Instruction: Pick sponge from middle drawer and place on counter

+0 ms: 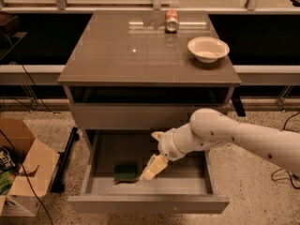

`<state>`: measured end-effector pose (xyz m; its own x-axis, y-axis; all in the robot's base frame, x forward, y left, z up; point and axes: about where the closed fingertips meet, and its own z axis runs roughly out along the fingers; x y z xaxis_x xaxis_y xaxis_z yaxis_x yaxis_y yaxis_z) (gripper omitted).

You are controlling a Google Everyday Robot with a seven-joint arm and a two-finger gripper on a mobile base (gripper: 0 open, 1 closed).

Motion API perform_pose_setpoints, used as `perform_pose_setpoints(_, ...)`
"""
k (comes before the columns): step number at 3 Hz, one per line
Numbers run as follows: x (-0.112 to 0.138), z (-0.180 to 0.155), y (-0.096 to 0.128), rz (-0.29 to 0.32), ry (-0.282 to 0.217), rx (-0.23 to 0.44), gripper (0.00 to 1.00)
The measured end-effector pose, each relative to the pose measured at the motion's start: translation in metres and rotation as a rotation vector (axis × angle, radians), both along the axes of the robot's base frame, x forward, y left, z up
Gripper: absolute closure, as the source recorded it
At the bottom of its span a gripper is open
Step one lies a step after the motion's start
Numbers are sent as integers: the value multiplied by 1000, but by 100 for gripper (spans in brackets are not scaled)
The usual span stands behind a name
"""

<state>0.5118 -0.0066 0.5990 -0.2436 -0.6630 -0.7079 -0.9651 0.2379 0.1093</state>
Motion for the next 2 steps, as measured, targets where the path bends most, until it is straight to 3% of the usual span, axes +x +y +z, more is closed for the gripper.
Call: perform_pose_setpoints(2,18,-78,53,-18,35,86,0)
